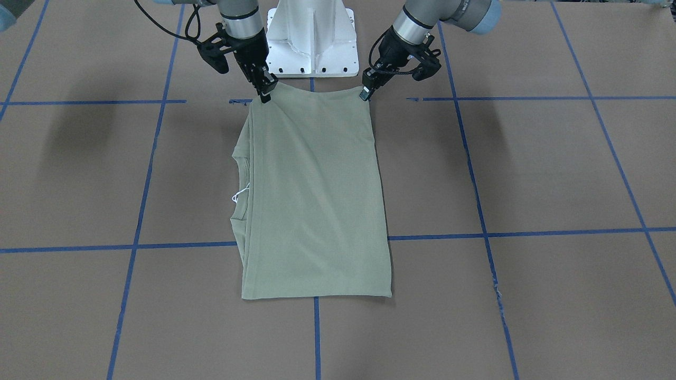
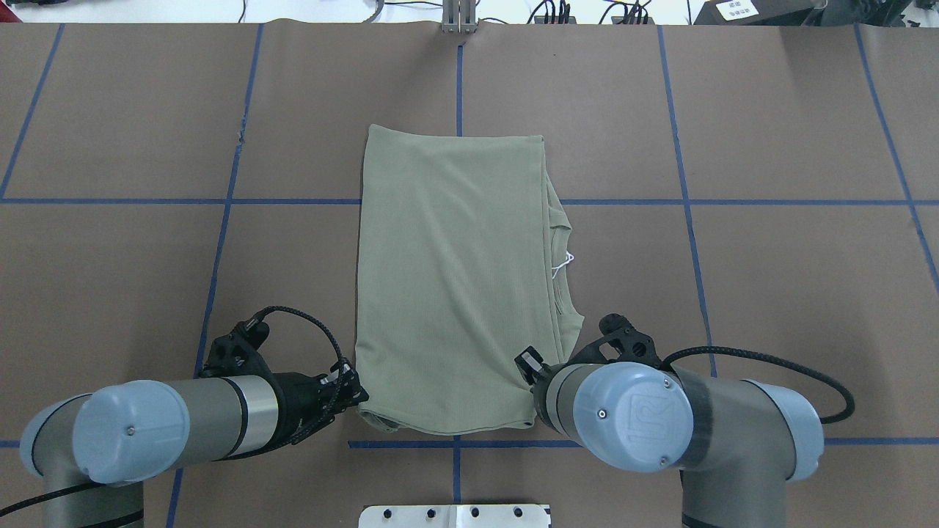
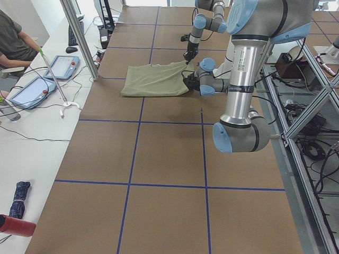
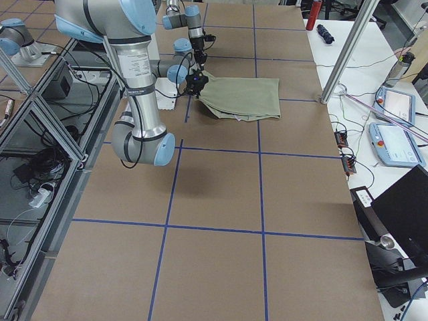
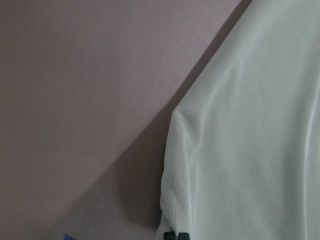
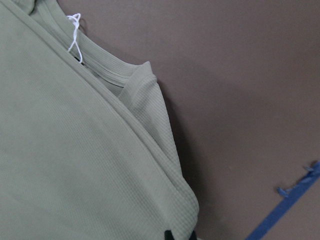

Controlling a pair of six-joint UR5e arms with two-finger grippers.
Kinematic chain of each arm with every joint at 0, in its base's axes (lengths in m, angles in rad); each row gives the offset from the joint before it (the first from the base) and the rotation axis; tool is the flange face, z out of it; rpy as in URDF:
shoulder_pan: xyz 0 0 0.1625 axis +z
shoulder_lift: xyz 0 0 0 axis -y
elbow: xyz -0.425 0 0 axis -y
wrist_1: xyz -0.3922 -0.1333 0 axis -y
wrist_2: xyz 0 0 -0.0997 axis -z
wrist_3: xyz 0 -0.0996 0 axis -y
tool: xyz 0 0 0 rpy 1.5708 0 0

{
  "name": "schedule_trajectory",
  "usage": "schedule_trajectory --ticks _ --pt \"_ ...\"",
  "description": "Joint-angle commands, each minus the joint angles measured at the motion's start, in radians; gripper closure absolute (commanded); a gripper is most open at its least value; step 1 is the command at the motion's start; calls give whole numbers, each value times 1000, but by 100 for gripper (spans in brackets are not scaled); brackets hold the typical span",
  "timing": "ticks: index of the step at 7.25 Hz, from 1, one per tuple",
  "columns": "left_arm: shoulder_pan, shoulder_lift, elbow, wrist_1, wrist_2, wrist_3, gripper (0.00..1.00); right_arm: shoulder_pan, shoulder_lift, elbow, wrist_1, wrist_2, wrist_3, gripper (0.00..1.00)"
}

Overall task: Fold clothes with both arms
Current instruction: 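Lift the near edge with both grippers and fold it toward the far edge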

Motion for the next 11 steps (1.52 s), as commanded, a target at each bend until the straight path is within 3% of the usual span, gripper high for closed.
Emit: schedule_trajectory --ticks 1,2,4,6,8,9,11 --pt "-2 14 -193 105 -81 -8 100 21 5 155 -155 -2 40 100" --pt "-36 -15 -225 144 -107 -8 100 88 11 146 -157 6 25 100" --pt "-207 -180 -117 191 -111 7 100 219 58 99 -150 35 -41 100" --pt "-283 -264 80 184 -104 82 100 294 135 -72 -65 43 -76 100" --pt "-373 -299 184 164 -104 170 100 369 139 -226 101 102 -113 100" --pt "-390 -322 279 82 -104 172 100 382 151 -293 166 104 -116 100" --pt "-407 -339 425 -76 -103 172 100 396 242 -433 189 107 -119 100"
